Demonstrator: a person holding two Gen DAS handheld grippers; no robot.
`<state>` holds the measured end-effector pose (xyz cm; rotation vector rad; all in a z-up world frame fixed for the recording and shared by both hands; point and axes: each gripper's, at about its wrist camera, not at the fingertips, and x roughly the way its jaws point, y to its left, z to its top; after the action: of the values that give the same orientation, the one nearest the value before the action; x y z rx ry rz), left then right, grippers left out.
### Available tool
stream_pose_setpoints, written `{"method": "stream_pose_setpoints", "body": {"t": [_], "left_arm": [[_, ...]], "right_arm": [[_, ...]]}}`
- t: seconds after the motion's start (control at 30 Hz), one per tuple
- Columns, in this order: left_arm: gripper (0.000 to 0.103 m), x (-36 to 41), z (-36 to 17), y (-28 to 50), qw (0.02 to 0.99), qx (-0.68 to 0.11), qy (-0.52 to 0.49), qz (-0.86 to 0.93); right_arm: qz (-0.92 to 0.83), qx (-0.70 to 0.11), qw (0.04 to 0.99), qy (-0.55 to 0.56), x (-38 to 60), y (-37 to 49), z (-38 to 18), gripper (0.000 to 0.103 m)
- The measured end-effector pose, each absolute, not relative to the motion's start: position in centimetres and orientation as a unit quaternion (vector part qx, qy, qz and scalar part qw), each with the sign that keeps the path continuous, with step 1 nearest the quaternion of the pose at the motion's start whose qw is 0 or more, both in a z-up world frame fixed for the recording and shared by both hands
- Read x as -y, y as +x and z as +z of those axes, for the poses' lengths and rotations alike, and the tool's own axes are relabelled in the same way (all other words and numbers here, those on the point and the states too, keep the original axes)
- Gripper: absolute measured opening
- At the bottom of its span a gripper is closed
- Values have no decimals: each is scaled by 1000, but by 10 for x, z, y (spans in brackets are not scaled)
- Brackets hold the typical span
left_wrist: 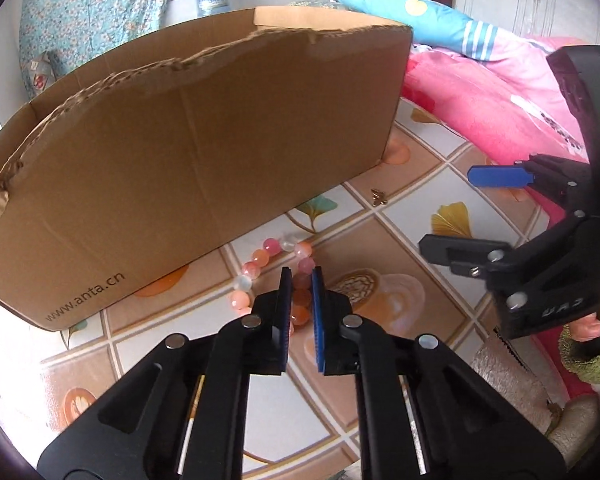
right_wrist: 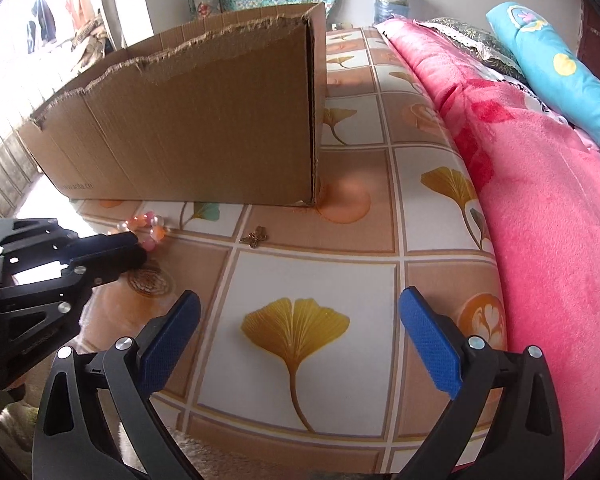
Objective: Organize jewelry
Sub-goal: 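Grasp the pink-orange bead bracelet with the left tool while the right tool grasps the gold charm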
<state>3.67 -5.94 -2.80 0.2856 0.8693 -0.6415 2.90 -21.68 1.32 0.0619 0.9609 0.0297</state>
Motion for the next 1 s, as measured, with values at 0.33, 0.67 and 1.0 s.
{"method": "stream_pose_setpoints", "body": {"t": [0.33, 0.67, 1.0], "left_arm": [[9, 21, -26, 43, 861, -427, 94, -260], [9, 17, -26, 41, 864, -421, 93, -260], [9, 13, -26, 39, 865, -417, 89, -265]], "right_arm": [[60, -451, 888, 59, 204, 42, 19, 44], [68, -455, 888, 11, 194, 61, 12, 25], [137, -474, 870, -21, 205, 78, 14, 13]]}}
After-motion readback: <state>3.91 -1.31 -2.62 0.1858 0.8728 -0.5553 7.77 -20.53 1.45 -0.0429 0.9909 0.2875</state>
